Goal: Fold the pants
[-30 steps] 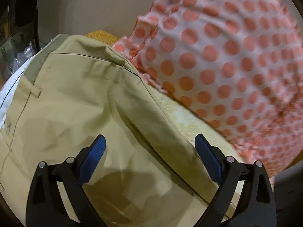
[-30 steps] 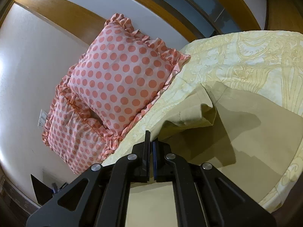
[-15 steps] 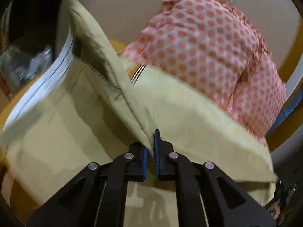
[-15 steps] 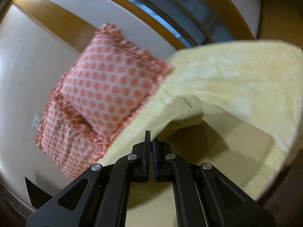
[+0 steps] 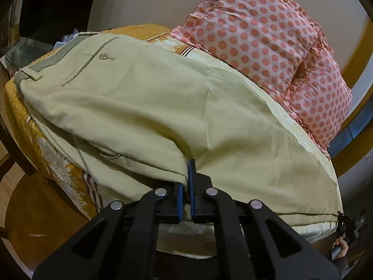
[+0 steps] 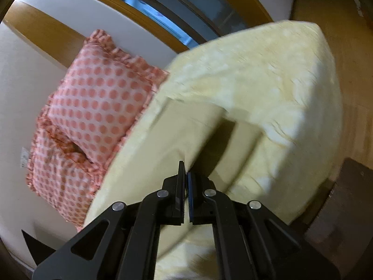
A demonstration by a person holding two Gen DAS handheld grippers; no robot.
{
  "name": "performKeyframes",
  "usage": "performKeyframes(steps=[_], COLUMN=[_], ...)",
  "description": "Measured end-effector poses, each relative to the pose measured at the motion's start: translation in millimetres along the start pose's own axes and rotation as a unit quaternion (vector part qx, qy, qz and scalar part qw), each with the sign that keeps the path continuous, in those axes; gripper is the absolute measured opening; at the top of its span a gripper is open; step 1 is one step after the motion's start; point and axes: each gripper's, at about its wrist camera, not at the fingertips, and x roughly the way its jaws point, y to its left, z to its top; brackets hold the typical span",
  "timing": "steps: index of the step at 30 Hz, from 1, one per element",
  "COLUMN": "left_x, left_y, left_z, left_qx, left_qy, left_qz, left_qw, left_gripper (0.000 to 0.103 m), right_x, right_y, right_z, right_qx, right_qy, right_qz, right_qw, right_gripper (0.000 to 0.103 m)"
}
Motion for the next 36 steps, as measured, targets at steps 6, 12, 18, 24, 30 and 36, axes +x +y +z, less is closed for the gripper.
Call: performKeyframes(steps=[6, 12, 18, 24, 30, 36], left_x=[-7, -9, -38, -87, -71, -30], left_y=[2, 5, 9, 13, 0, -3], left_z=[-3, 0, 5, 9, 18, 17], left_qx=[0.017, 0.034, 0.027, 0.007, 0.038, 0.057], left_qy=[-0.006, -0.007, -0.055, -0.188, -0.202, -0.154], left_qz=[-0.005, -0.013, 0.003, 0.092, 0.083, 0.084], left_qw=[0.9998, 0.9993, 0.9981, 0.9778, 0.9751, 0.9828], left_gripper=[0.004, 0.011, 0.046, 0.063, 0.075, 0.075], right_x=[-24, -30, -40, -35, -34, -33], right_y=[10, 3, -9, -10, -3, 0], right_z=[-9, -9, 4, -9, -16, -19], right_qx=[-0.034, -0.016, -0.016, -0.052, -0.108, -0.143], right_qy=[-0.029, -0.037, -0.098, -0.107, -0.143, -0.167], right_qz=[-0.026, -0.051, -0.095, -0.105, -0.134, -0.145], right_qw=[0.999, 0.998, 0.99, 0.987, 0.975, 0.965], right_gripper=[0.002, 0.026, 0.066, 0.063, 0.059, 0.06])
